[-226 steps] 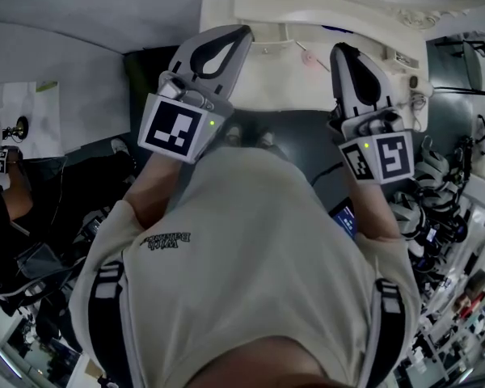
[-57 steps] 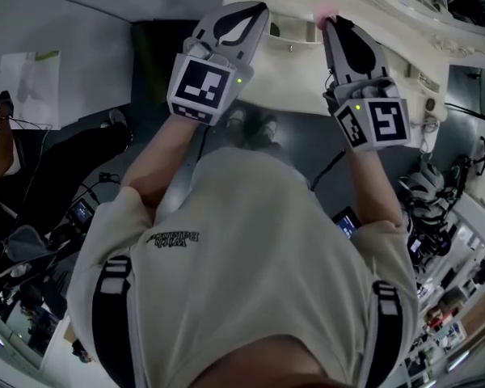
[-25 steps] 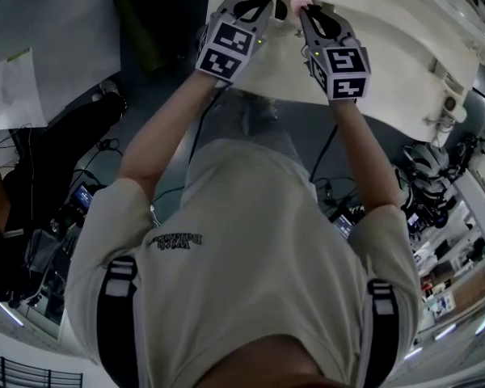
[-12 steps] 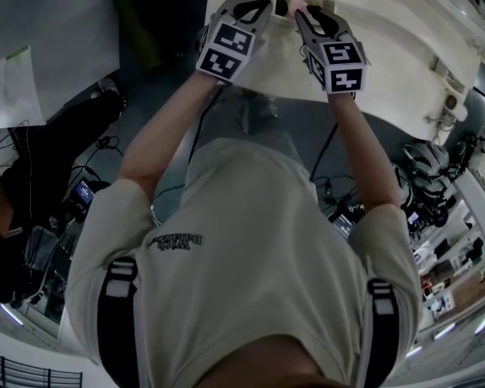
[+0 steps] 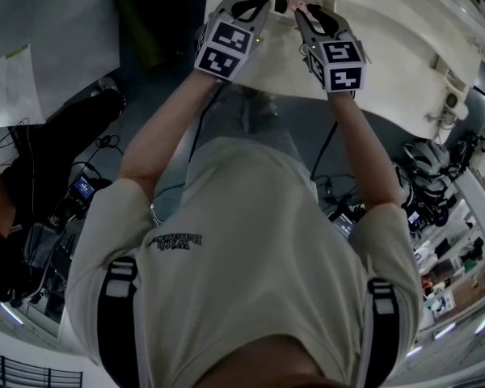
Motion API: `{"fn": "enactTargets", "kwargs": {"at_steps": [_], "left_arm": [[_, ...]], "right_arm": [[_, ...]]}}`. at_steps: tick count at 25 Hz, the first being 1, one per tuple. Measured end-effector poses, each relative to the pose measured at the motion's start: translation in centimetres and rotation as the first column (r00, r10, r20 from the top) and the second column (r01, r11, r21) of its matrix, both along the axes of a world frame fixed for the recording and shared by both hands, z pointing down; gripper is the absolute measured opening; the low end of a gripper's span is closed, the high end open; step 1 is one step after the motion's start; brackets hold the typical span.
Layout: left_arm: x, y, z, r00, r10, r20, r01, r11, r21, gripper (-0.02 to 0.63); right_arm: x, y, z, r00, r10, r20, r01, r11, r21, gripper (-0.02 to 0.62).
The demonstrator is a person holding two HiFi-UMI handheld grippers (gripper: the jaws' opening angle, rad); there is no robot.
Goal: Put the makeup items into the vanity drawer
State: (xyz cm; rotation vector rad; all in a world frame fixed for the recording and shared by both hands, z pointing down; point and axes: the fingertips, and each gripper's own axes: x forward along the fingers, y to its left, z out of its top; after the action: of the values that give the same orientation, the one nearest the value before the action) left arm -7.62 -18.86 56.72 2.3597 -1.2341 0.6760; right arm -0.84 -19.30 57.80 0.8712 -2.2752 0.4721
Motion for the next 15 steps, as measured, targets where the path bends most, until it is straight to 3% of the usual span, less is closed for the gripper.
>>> {"fn": "enactTargets", "kwargs": {"at_steps": [15], "left_arm": [[0.5,-0.5,-3.6,1.0,-0.003,-0.001,0.003,0.998,0.062,0.014]], "right_arm": [[0.4,-1.1,-5.1,0.998,0.02,0.064,-0.026,0.995,0.096,0.071]]}}
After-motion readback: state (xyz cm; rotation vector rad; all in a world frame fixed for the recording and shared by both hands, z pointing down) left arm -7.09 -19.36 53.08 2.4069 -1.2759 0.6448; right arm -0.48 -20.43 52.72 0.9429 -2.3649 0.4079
